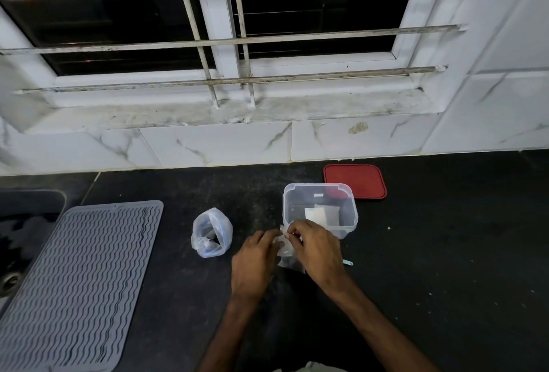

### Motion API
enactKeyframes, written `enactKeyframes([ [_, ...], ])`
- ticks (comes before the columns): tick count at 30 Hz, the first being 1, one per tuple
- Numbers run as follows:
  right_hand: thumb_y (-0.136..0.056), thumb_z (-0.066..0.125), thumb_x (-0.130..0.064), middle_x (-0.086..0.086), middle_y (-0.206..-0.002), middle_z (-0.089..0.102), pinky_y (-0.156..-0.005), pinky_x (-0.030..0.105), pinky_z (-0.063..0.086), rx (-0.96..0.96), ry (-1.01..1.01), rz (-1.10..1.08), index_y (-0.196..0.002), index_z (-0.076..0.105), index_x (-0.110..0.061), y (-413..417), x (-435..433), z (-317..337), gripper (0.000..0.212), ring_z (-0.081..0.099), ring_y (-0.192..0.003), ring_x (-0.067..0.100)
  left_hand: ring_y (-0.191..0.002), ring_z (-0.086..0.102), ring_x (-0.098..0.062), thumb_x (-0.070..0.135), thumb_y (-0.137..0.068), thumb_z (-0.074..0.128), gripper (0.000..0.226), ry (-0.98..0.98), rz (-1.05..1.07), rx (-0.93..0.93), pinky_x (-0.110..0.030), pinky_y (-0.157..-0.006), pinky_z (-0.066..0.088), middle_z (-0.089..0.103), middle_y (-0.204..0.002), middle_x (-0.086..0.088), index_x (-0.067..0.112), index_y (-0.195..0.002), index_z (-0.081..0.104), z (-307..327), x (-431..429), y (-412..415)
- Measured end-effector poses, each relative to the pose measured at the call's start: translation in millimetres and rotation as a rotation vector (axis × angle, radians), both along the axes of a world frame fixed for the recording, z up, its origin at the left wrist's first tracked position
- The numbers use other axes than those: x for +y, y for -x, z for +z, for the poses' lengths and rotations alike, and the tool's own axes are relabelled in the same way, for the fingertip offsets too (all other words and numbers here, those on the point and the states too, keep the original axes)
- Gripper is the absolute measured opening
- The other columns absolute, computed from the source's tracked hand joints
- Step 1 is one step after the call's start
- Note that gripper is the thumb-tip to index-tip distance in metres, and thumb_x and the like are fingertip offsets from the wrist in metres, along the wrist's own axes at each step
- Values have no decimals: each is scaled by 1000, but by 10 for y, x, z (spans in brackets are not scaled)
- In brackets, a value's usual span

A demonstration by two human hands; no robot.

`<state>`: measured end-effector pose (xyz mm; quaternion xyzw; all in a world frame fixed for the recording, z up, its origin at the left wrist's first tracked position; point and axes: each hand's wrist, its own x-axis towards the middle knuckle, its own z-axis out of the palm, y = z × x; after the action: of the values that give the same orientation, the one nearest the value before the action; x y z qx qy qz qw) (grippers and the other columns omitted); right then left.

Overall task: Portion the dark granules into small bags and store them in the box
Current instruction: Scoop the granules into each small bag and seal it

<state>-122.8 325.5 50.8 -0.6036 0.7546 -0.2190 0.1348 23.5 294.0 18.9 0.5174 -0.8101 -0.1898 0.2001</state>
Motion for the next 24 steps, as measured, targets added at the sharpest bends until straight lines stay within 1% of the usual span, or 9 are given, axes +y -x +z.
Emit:
enactKeyframes([
  [2,-95,58,-34,-8,-106,69,-81,22,50,-13,-2,11,-102,65,-26,-17,10,5,13,64,-94,9,-90,61,-5,38,-96,52,14,-47,72,68,-34,-71,54,65,-103,16,35,-105,63,0,8,12],
  [4,-94,58,-38,-10,-106,68,-79,23,50,-24,18,1,-104,63,-27,-52,32,15,15,64,-94,8,-83,60,-4,36,-94,54,9,-81,177,143,-34,-69,54,65,-91,17,33,-93,62,30,23,33],
  [8,-91,62,-41,-8,-111,63,-86,29,52,-65,-101,17,-111,57,-25,-120,63,41,26,62,-101,11,-76,61,-6,34,-93,55,12,-128,350,226,-30,-64,49,63,-78,14,29,-84,60,76,41,38],
  [11,-94,60,-39,-6,-103,69,-83,27,52,-40,-128,-8,-101,65,-24,-99,53,10,17,64,-93,10,-82,59,-9,38,-94,56,17,-119,398,249,-33,-66,51,60,-88,13,27,-81,61,-1,31,10],
  [13,-97,56,-37,-5,-99,72,-81,27,52,-42,-107,-6,-99,68,-24,-95,38,-17,19,65,-91,11,-83,60,-9,34,-92,61,16,-159,365,329,-33,-67,52,60,-90,12,26,-78,62,-53,20,7],
  [17,-99,53,-29,-4,-98,72,-80,25,49,-94,-61,1,-99,66,-22,-137,11,-36,15,65,-90,12,-75,66,-5,19,-92,64,10,-313,204,546,-30,-70,55,70,-79,10,24,-85,68,-57,30,73],
  [20,-96,57,-25,-5,-95,71,-78,24,50,-188,-20,-16,-97,66,-21,-126,6,-66,10,64,-85,9,-83,68,-3,11,-91,65,15,-341,191,643,-25,-75,56,73,-89,12,23,-98,70,-60,17,85],
  [22,-94,61,-22,-6,-93,71,-77,22,51,-261,15,-36,-95,67,-20,-91,13,-80,6,62,-82,6,-89,68,-1,11,-91,64,19,-334,198,634,-23,-78,55,73,-94,13,25,-103,70,-70,17,72],
  [24,-93,63,-19,-7,-91,69,-74,15,46,-294,21,-52,-92,67,-19,-60,25,-81,4,59,-79,3,-88,65,-1,17,-93,62,15,-293,230,549,-25,-78,53,70,-93,12,29,-96,69,-67,22,62],
])
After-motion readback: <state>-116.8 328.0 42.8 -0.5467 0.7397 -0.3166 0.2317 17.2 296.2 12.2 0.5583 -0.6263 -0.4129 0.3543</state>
